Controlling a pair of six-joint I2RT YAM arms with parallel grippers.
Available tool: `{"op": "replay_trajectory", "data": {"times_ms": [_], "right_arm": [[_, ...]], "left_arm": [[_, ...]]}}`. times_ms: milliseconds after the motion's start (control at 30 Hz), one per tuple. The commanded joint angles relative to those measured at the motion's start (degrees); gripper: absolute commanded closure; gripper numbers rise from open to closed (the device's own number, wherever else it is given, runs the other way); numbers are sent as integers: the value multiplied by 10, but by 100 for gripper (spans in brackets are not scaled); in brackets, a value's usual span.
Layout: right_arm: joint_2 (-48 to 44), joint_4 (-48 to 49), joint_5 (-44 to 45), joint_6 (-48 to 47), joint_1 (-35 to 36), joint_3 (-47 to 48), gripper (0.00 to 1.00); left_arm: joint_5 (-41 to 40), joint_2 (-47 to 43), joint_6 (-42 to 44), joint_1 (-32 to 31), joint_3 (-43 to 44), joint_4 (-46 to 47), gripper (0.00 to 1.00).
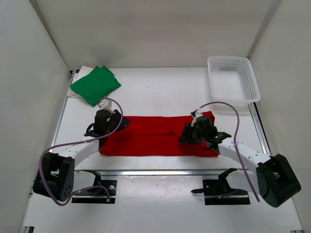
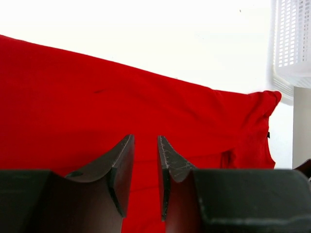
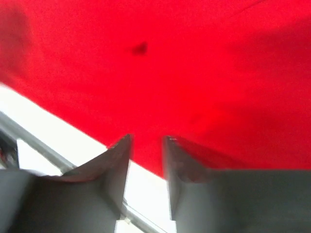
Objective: Fold and stack the t-shirts
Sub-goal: Fold the other side of the tshirt into a rectangle
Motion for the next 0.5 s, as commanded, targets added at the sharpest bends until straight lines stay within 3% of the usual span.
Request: {"op": "replay_trajectory", "data": {"times_ms": [0,100,167,200,267,333,467], "right_arm": [[-60,32,14,-5,-85,14,75],[-50,74,-19,-12,-198,13,97],[-15,100,-23,-14,-250,23,100],[-4,113,-7,-17,-277,26,99],[17,146,7,-7,-311,17,88],[54,162,-39,6,-360,14,77],[72,166,3,2,-344,2,66]], "left_arm": [[-1,-6,1,-15,24,14,63],[-13,16,11,-44,38,15,63],[-8,39,12,-64,51,18,63],[-1,57,14,-70,60,27,62],[12,91,15,-76,82,21,62],[30,139,21,-87,108,18,62],[50,180,11,-102,106,46,63]]}}
